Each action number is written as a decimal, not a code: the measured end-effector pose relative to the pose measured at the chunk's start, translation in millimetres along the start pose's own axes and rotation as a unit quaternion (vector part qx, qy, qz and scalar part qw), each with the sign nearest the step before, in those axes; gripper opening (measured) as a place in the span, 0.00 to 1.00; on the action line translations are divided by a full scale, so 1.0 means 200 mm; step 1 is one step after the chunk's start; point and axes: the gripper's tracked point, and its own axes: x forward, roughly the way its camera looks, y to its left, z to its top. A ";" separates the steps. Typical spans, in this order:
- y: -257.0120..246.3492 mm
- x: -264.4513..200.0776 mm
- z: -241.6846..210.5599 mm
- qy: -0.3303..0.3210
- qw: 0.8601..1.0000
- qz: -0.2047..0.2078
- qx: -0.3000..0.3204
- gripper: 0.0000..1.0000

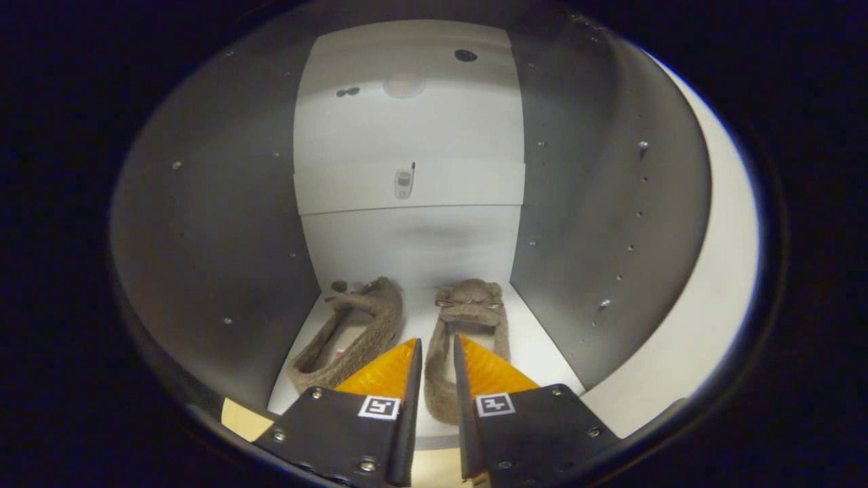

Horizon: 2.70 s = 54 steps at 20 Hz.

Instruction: Open the shoe cabinet door, grab the shoes and put them into the shoe cabinet, then close the shoe cabinet door.

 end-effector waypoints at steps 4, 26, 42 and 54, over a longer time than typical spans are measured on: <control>-0.02 -0.22 0.03 -0.030 1.000 0.006 0.001 0.27; -0.36 -1.59 -0.01 -0.157 0.985 0.075 -0.003 0.26; -1.16 -2.11 -0.14 -0.182 0.982 -0.004 0.042 0.27; -1.34 -1.87 -0.19 -0.142 0.988 0.002 0.067 0.44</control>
